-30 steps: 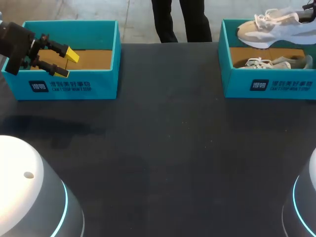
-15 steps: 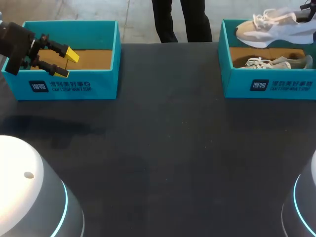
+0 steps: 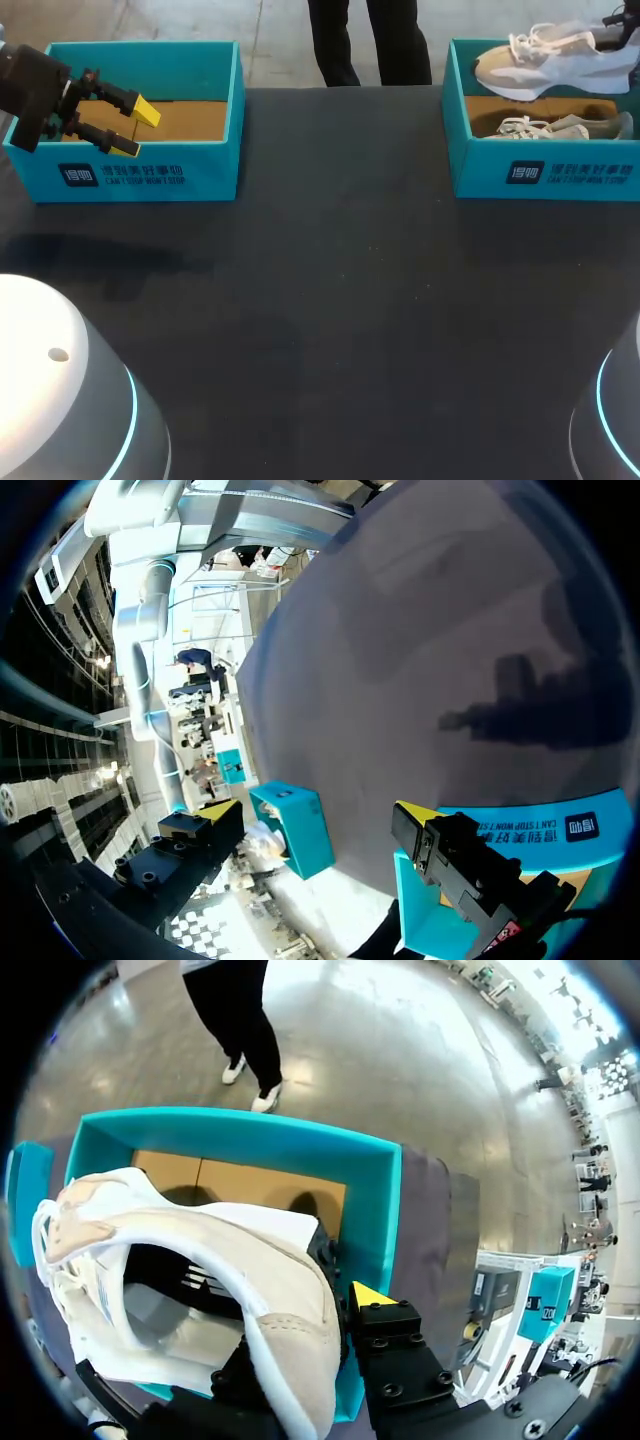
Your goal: Take the shoe out of the shoebox, open the shoe tongue, remove and reinsert the insole, then place the shoe into the shoebox
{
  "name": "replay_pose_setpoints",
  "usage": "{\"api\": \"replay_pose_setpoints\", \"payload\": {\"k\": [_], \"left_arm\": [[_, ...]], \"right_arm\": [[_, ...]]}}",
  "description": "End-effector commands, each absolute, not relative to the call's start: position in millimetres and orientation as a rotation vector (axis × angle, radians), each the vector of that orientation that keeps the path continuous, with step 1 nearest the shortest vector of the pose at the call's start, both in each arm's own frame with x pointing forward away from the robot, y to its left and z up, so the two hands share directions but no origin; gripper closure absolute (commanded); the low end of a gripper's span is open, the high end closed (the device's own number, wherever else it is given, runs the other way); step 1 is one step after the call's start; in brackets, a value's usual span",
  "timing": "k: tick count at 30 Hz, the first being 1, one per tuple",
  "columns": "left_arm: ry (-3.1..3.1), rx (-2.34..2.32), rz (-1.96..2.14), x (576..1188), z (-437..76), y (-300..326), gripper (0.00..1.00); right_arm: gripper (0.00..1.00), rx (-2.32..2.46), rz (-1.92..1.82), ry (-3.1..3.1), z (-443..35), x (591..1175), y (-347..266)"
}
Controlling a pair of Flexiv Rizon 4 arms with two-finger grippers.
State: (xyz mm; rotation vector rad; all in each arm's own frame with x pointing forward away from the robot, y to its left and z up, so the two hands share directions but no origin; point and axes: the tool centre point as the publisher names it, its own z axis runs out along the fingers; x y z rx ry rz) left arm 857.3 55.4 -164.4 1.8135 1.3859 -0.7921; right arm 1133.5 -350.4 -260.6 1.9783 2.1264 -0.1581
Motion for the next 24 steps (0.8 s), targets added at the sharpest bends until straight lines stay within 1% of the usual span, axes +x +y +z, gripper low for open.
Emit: {"api": "replay_pose_setpoints", "payload": {"k": [1, 24], "left_arm": [[1.387, 1.815, -0.789, 856.7, -164.3, 55.3, 0.0], [1.387, 1.815, -0.789, 856.7, -164.3, 55.3, 0.0]], "right_arm": [[1.0, 1.985, -0.169, 2.128, -259.1, 1143.6, -352.3], [1.0, 2.005, -0.187, 2.117, -282.0, 1166.0, -357.9]]}}
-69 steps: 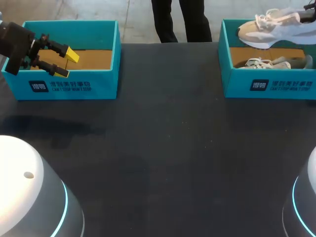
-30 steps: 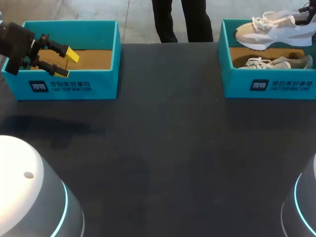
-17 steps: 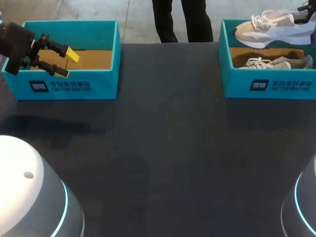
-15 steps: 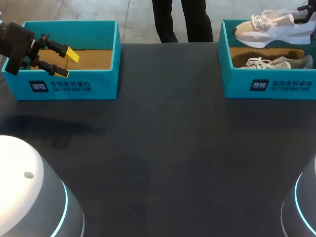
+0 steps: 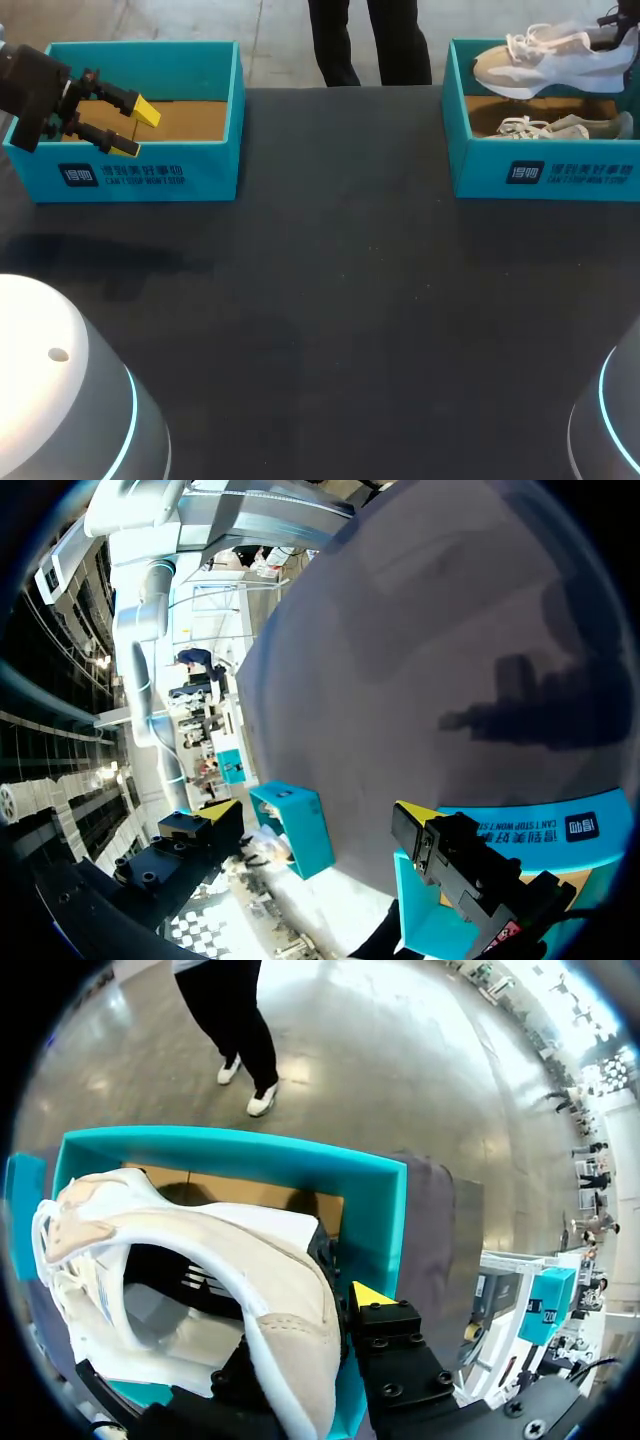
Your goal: Take the shoe out of the shoebox, open the shoe tongue, remove and reinsert the insole, then place the shoe into the shoebox
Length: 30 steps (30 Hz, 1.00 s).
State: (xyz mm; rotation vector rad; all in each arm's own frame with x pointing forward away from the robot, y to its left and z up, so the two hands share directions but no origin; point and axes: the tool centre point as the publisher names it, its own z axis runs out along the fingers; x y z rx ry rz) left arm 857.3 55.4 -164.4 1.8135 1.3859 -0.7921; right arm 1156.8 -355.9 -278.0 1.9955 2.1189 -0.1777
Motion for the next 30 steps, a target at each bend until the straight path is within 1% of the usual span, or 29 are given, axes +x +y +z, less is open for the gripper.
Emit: {"api": "replay_pose_setpoints", "payload": {"k": [1, 30], "left_arm": [[1.387, 1.815, -0.789, 856.7, -164.3, 55.3, 0.0], [1.387, 1.815, -0.789, 856.7, -164.3, 55.3, 0.0]], "right_arm": [[1.0, 2.006, -0.186, 2.112, -282.7, 1166.2, -358.0], [1.0, 2.027, -0.189, 2.036, -311.3, 1167.6, -353.2]]}}
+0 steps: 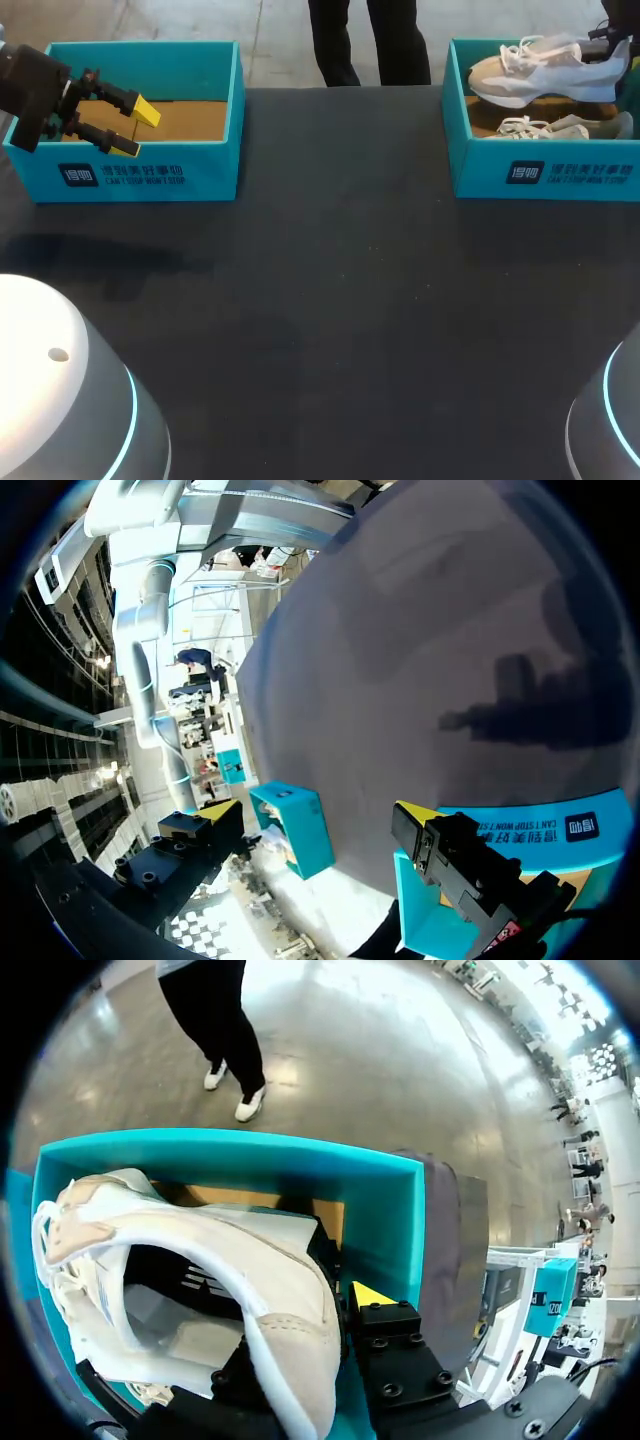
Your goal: Take the shoe out of the shoebox, open the shoe tongue, remove and reinsert the insole, then place the shoe into the shoebox
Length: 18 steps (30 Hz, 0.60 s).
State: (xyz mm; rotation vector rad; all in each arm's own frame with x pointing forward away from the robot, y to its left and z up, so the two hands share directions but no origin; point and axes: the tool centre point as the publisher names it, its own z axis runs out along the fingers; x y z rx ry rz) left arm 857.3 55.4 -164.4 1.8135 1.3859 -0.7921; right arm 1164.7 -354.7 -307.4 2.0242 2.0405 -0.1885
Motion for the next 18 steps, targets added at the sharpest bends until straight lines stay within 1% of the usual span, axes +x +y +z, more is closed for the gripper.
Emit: {"api": "replay_pose_setpoints", "payload": {"k": [1, 18], "left_arm": [[1.387, 1.815, -0.789, 856.7, -164.3, 55.3, 0.0], [1.387, 1.815, -0.789, 856.7, -164.3, 55.3, 0.0]], "right_arm": [[1.0, 2.028, -0.187, 2.036, -312.4, 1168.0, -352.9], [1.0, 2.065, -0.193, 2.019, -325.0, 1164.1, -356.0]]}}
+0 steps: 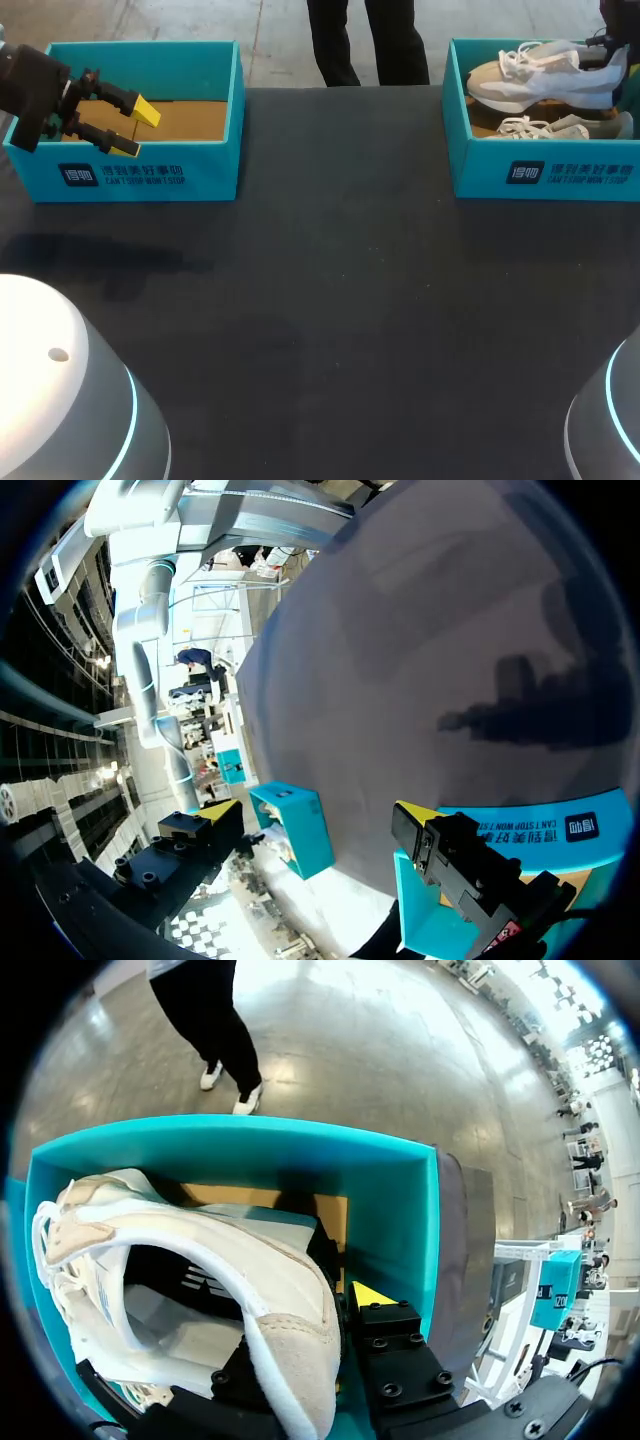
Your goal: Take the shoe out of the shoebox, open the shoe tongue, remove and reinsert the insole, then place the shoe into the shoebox
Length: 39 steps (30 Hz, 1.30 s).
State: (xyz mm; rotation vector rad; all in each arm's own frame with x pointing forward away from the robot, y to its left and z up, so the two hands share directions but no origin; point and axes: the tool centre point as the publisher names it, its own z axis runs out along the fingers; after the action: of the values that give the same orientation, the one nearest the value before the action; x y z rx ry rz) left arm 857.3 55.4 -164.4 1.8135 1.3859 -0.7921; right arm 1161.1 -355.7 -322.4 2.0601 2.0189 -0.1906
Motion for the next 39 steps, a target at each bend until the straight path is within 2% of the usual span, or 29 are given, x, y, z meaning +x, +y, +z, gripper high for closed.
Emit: {"api": "replay_pose_setpoints", "payload": {"k": [1, 39], "left_arm": [[1.387, 1.815, -0.789, 856.7, -164.3, 55.3, 0.0], [1.387, 1.815, -0.789, 856.7, -164.3, 55.3, 0.0]], "right_arm": [[1.0, 2.067, -0.193, 2.018, -326.4, 1164.7, -355.6], [1.0, 2.068, -0.173, 2.07, -370.8, 1173.7, -350.1]]}}
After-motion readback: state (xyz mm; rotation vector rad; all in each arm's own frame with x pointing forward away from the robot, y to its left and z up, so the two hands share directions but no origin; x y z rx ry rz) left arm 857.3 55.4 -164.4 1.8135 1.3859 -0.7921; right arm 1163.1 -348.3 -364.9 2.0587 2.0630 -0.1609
